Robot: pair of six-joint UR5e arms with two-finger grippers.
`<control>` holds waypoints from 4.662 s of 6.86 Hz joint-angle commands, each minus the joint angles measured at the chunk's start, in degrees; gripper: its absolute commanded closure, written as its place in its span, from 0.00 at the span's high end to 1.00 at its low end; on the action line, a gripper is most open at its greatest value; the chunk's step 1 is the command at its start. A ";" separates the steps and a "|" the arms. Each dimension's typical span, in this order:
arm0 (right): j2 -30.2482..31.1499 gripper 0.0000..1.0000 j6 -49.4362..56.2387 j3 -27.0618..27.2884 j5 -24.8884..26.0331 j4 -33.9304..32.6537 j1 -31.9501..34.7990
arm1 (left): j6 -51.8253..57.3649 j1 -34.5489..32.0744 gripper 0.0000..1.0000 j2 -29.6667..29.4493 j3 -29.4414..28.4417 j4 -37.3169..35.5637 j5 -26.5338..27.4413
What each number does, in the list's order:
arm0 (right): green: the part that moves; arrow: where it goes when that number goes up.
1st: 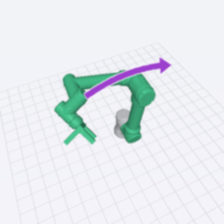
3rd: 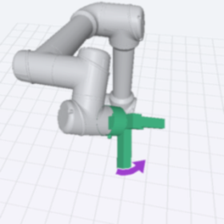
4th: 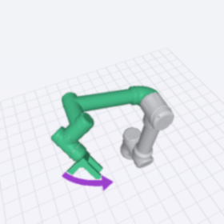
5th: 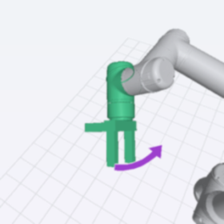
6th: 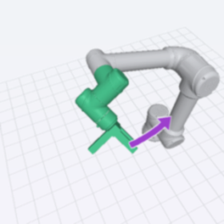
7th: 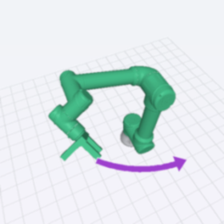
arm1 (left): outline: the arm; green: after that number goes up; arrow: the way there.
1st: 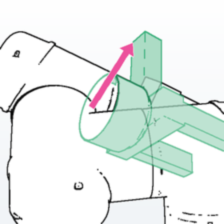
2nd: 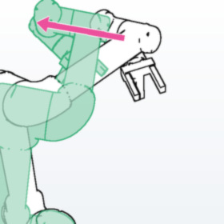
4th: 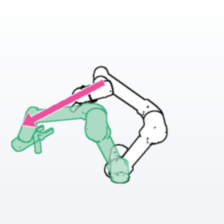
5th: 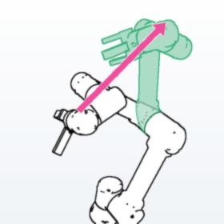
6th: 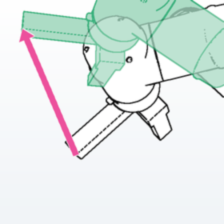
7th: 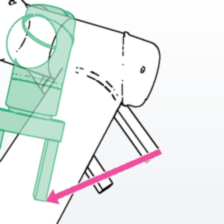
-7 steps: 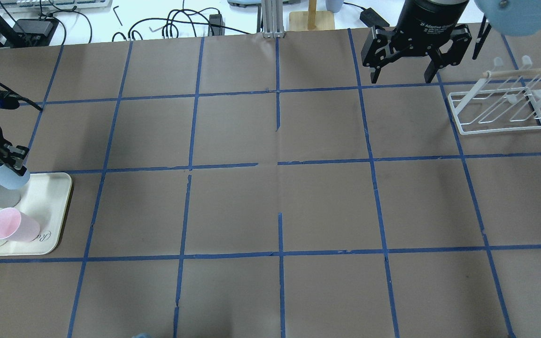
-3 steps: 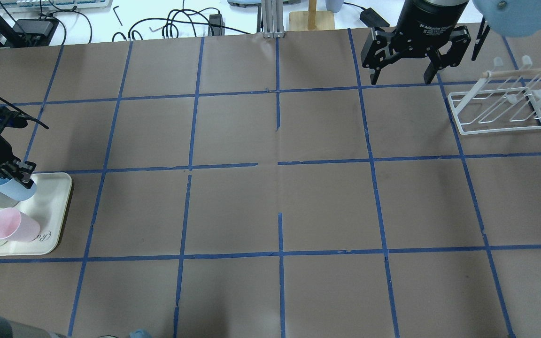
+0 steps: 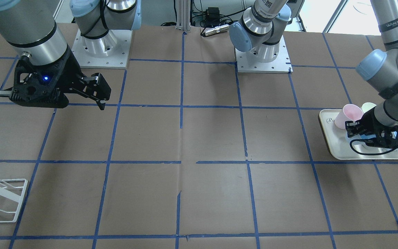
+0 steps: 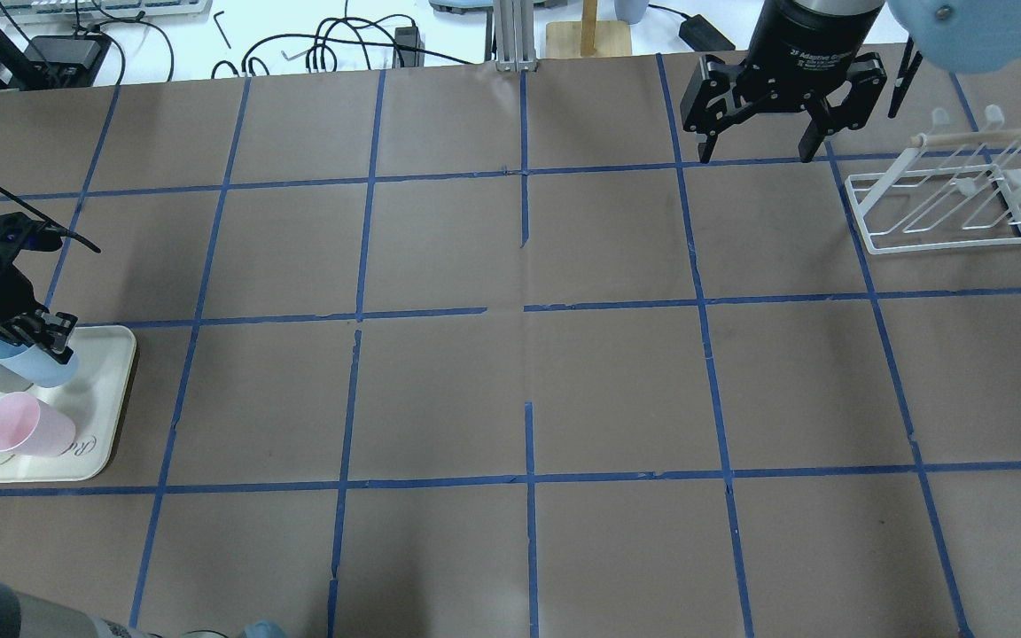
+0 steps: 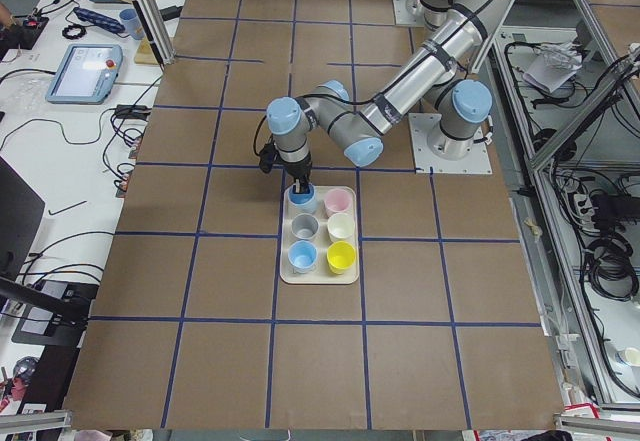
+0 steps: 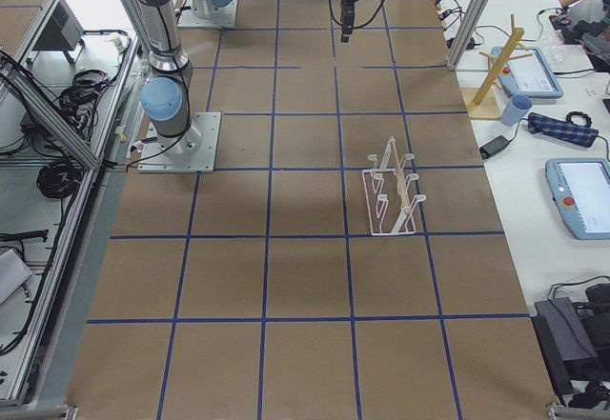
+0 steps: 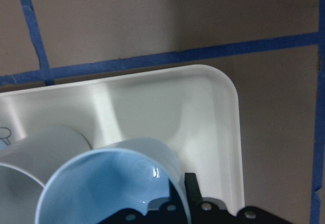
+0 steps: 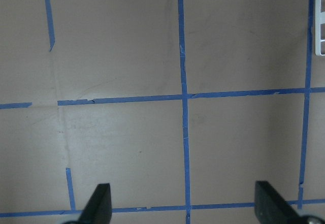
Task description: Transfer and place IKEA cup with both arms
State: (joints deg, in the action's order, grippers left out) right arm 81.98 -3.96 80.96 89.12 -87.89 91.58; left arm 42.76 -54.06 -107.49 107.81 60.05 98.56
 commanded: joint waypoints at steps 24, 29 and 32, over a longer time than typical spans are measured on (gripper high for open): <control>0.29 1.00 0.09 0.78 0.26 -0.79 -0.09 | -33.00 -32.78 1.00 20.92 -16.41 36.54 -9.27; 0.29 1.00 0.09 0.78 0.26 -0.79 0.00 | -33.00 -32.16 1.00 20.92 -16.41 36.54 -8.74; 0.29 1.00 0.18 0.78 0.18 -0.79 -0.09 | -33.00 -32.08 1.00 20.83 -16.41 36.45 -8.83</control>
State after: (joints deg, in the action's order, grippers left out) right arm 82.27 -3.80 81.74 89.35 -88.68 91.53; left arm 9.76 -86.20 -86.63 91.43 96.53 89.78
